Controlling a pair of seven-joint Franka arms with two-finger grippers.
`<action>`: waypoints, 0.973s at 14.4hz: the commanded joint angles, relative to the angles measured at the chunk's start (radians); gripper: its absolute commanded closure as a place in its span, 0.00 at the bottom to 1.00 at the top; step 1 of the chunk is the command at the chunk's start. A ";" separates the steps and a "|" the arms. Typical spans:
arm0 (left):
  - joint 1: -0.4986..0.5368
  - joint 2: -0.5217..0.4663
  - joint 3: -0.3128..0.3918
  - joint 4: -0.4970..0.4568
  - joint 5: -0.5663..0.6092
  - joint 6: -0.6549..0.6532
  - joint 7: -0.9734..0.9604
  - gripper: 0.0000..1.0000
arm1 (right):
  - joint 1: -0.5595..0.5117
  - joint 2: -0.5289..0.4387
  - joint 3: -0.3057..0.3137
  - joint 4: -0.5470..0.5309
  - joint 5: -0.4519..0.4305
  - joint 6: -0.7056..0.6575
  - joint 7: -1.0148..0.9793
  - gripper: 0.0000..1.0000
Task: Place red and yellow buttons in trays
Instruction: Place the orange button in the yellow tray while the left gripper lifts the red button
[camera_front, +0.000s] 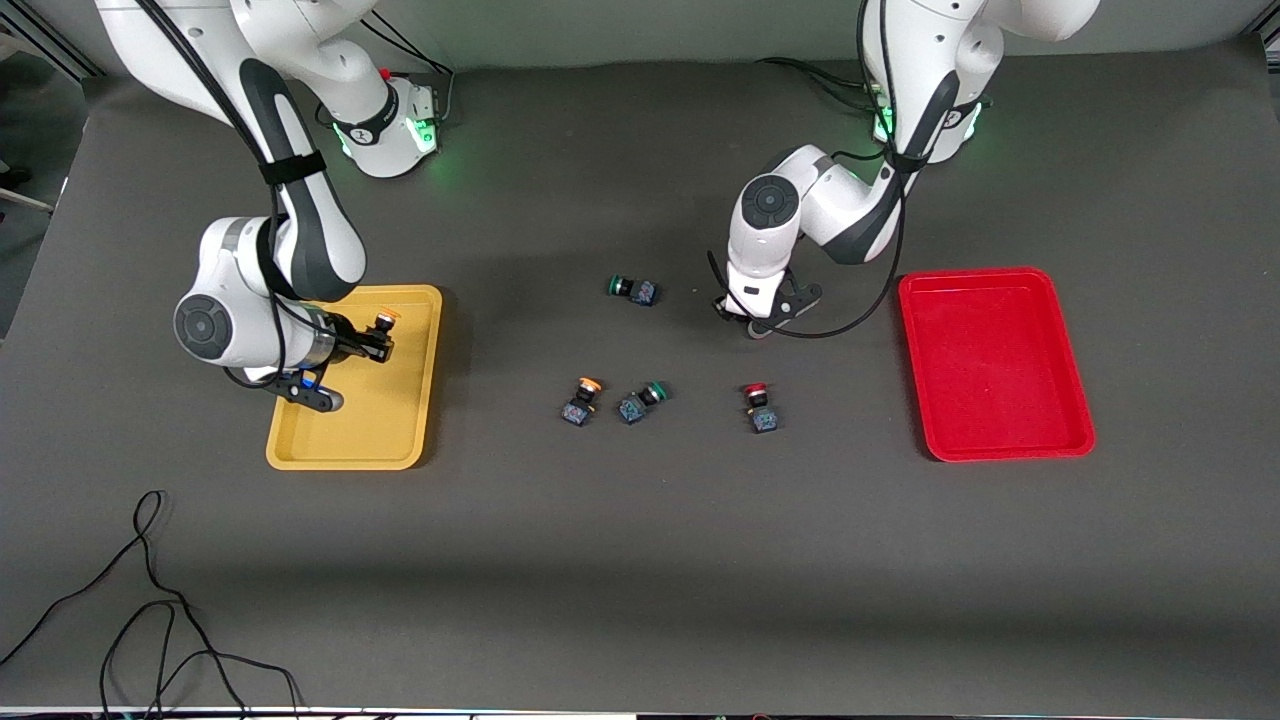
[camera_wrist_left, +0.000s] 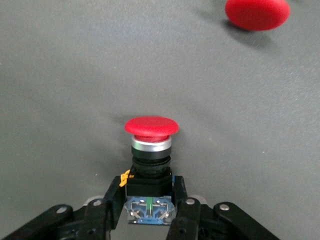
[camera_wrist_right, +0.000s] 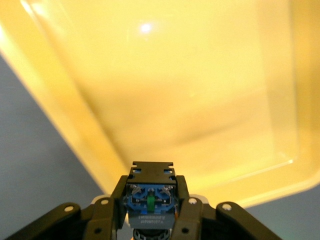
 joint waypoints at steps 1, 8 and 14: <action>-0.004 -0.038 0.016 0.076 0.024 -0.096 -0.007 0.71 | 0.017 0.017 -0.005 -0.108 0.019 0.183 -0.100 0.92; 0.174 -0.271 0.013 0.271 -0.017 -0.574 0.506 0.74 | 0.022 0.019 -0.005 -0.102 0.022 0.190 -0.091 0.00; 0.526 -0.394 0.019 0.259 -0.028 -0.771 1.004 0.75 | 0.109 -0.018 0.005 0.169 0.024 -0.003 0.008 0.00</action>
